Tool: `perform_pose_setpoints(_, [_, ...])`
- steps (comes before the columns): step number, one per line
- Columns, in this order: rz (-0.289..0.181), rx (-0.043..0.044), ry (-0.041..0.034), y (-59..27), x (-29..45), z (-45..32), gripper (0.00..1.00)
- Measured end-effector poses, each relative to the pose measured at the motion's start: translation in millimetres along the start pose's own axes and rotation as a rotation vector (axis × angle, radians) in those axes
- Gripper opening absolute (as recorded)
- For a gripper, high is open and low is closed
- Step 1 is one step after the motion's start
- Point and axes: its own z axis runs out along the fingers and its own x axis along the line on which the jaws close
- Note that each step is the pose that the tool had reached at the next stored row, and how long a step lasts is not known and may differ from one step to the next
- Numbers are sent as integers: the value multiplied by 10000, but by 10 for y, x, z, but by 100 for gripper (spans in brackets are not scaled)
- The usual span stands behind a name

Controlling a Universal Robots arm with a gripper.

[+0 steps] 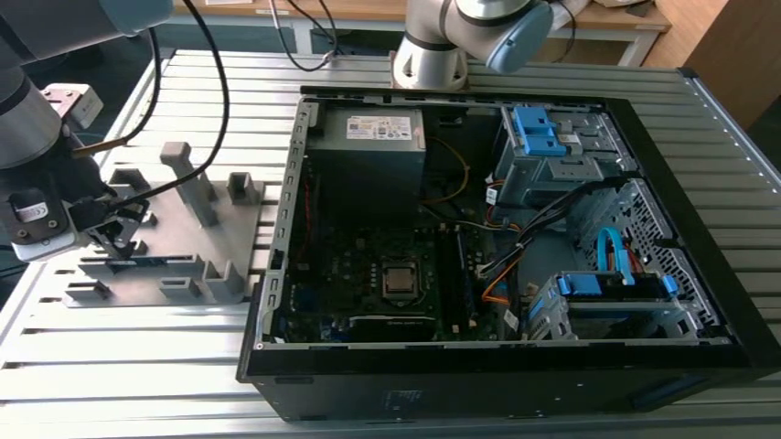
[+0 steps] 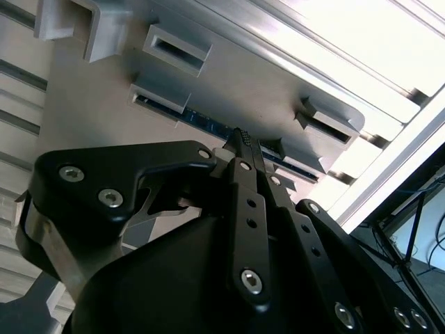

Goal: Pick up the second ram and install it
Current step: 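Pick up the second ram and move it above second insertion slot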

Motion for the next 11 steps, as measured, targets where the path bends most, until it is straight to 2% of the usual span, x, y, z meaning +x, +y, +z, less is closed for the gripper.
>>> perform_pose_setpoints(6, [-200, -5, 4, 0, 0, 0, 10])
perform_pose_setpoints(11, [-929, -24, 18, 0, 0, 0, 10])
